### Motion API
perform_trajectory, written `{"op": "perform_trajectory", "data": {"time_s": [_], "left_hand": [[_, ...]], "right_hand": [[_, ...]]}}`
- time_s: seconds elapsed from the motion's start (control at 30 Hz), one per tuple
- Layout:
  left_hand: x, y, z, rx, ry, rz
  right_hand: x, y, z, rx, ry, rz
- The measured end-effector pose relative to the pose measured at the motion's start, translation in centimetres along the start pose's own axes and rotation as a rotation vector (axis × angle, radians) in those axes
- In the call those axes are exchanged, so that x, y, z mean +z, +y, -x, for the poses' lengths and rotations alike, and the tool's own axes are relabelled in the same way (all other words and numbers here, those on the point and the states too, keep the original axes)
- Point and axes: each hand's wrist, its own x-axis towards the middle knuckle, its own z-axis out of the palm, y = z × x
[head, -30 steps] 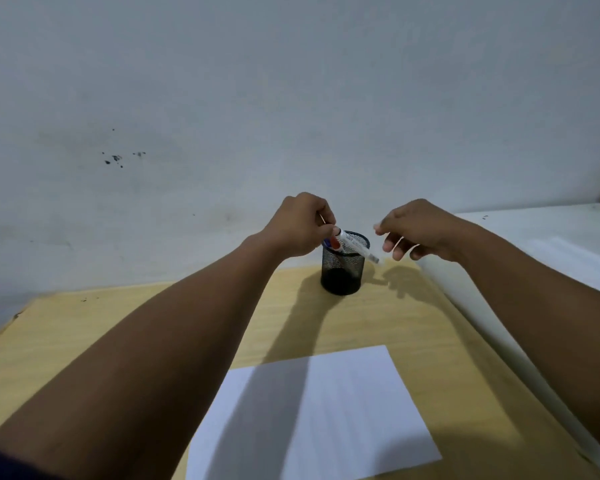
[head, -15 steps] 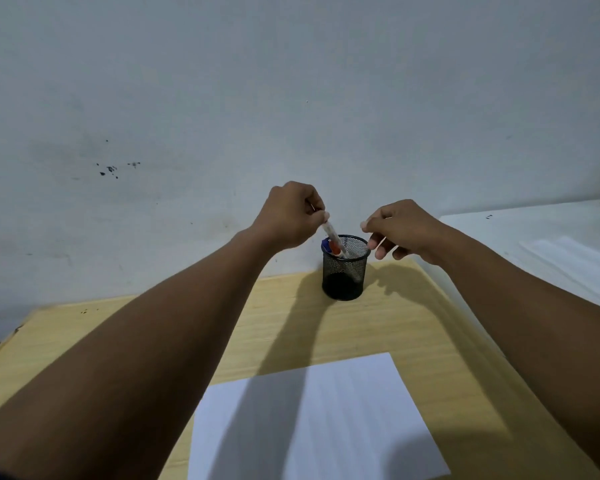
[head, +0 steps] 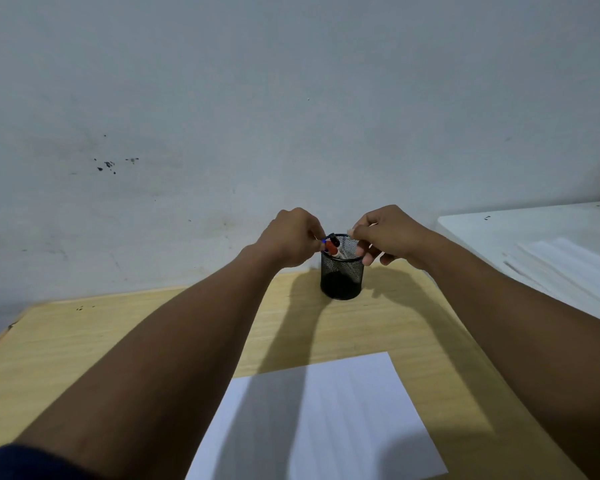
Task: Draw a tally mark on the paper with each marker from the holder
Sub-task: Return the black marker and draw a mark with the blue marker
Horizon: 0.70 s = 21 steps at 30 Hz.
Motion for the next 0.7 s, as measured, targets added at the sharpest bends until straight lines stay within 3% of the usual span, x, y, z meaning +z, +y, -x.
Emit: {"op": "perform_trajectory", "data": {"time_s": [0.2, 0.33, 0.43, 0.57, 0.7], "left_hand": [[-0.5, 0.5, 1.4, 0.001, 0.171, 0.067], [-3.1, 0.3, 3.5, -0.073, 0.333, 0.292], [-5.3, -0.9, 5.7, -0.169, 0.365, 0.575], [-7.3, -3.1, 10.0, -0.253, 0.341, 0.872], [-7.1, -6.1, 15.1, -0.357, 0.277, 0.919]], "right_hand": [[0.8, -0.8, 0.8, -0.013, -0.022, -0.008], [2.4, -2.2, 1.8, 0.011, -0.104, -0.075], [5.3, -3.4, 3.4, 0.096, -0.286, -0.174], [10.5, -4.1, 5.7, 0.171, -0.4, -0.434], [16.2, -4.0, 7.4, 0.247, -0.279, -0.855]]}}
